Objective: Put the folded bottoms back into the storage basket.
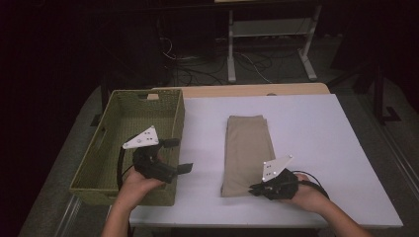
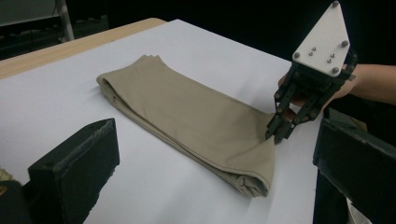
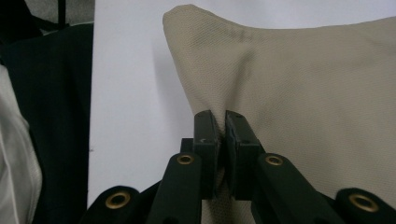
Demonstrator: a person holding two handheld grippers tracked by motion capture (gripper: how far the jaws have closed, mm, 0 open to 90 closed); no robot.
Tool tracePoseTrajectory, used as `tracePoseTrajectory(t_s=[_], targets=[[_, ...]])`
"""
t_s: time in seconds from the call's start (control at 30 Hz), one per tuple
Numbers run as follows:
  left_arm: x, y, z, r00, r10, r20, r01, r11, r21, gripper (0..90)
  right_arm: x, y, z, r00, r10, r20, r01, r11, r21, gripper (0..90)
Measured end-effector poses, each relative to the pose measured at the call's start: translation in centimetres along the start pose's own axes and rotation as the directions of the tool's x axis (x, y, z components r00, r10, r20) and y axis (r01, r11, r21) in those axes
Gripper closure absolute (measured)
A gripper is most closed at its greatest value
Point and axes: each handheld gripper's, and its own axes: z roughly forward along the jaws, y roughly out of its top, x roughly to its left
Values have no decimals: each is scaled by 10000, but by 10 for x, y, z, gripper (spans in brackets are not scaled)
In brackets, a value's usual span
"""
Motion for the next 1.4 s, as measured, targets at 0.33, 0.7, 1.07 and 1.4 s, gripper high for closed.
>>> tracePoseTrajectory(t_s=[0.33, 0.7, 1.07, 1.4], targets=[[0, 0, 0, 10000, -4, 3, 4, 10000, -1, 5, 9, -7, 1, 9997, 15, -252, -10, 9998, 198, 826], [0, 0, 0, 10000, -1, -8, 1, 10000, 1, 5, 13, -9, 3, 9996, 55, -280, -54, 10000, 29, 689], [0, 0, 0, 10000, -26, 0, 26, 10000, 5, 5, 4, -15, -18, 9931, 1147, 239, -1121, 9897, -889, 450], [1, 0, 0, 10000, -26, -1, 26, 10000, 22, 5, 2, -33, -37, 9825, 1685, 794, -1577, 9794, -1264, 363]])
